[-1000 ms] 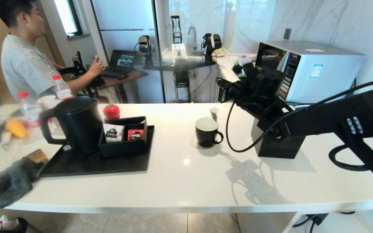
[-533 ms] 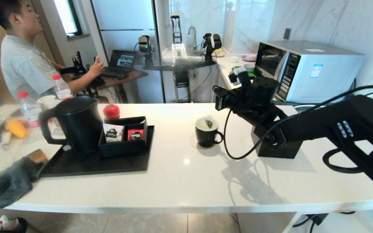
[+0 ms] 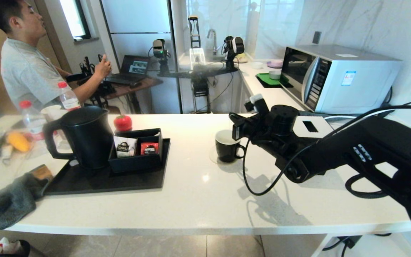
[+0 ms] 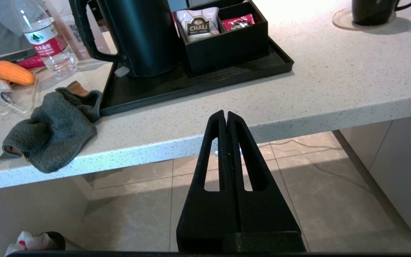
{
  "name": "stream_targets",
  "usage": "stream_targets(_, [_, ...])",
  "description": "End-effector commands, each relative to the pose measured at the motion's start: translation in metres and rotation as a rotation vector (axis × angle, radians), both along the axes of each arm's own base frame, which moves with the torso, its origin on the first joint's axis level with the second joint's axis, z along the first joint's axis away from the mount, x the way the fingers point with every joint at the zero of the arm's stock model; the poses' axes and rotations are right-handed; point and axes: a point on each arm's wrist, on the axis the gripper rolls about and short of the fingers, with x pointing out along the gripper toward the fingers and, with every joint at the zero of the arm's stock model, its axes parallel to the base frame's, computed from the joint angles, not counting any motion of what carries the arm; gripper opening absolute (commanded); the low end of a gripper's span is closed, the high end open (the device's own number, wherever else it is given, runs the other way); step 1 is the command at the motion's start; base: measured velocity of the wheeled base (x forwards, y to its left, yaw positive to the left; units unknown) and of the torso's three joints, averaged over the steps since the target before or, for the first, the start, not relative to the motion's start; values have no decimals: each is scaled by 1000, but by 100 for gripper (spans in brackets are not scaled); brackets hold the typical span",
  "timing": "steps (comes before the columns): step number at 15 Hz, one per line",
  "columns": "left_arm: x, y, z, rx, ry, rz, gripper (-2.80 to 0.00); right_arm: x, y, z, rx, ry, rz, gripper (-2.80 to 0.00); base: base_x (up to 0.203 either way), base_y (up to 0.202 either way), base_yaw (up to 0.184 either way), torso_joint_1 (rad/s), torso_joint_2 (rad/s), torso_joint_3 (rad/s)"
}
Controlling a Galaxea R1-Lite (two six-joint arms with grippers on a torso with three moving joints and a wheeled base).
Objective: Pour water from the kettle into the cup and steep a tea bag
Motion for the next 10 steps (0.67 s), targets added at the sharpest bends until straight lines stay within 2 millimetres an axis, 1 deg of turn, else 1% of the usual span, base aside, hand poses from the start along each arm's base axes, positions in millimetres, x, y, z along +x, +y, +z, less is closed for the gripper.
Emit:
stream_targets(1, [0,0,0,2,0,1,-280,-1,-1,7,9,-18,0,-280,0,0,0,0,0,0])
stream_targets(5, [0,0,0,3,0,-2,-280,-4,-13,37,35,-50,-17,-280,0,0,0,0,0,0])
stream_targets(7, [0,0,0,12,-1,-2,-280,-5,-15,54,54,-65,-21,-280,0,0,0,0,0,0])
stream_targets(10, [0,0,0,5,0,-2,-280,-5,-23,71,66,-88,-34,-280,0,0,0,0,0,0])
